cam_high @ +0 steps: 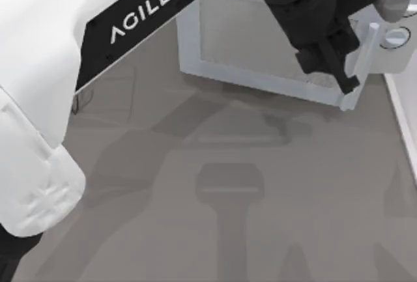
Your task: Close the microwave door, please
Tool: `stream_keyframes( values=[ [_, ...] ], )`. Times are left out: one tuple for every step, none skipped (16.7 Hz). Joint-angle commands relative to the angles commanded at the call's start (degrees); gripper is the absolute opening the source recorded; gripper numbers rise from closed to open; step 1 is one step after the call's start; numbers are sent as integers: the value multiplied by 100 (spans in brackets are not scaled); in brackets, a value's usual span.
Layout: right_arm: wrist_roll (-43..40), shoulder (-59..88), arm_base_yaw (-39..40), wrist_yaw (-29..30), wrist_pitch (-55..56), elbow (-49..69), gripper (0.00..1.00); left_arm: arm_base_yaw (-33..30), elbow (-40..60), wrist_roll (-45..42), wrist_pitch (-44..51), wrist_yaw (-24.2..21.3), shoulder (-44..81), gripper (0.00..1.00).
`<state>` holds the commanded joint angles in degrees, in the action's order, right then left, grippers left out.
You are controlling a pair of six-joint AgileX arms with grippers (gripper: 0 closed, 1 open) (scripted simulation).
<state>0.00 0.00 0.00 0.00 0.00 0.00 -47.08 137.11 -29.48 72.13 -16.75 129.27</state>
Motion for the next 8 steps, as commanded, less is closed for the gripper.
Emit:
stream_keyframes(
  values=[
    [0,0,0,0,0,0,100,-5,4,1,6,0,4,0],
    [0,0,0,0,0,0,100,-28,28,7,34,-1,25,0],
    [0,0,0,0,0,0,100,-58,69,22,82,1,66,0],
    [0,0,0,0,0,0,100,-86,124,45,142,1,128,0],
    [0,0,0,0,0,0,100,-109,190,72,212,0,206,0],
    [0,0,0,0,0,0,100,-127,266,101,288,-4,298,0],
    [0,0,0,0,0,0,100,-142,354,129,365,-9,395,0],
    [0,0,0,0,0,0,100,-158,456,155,437,-13,490,0]
  ],
)
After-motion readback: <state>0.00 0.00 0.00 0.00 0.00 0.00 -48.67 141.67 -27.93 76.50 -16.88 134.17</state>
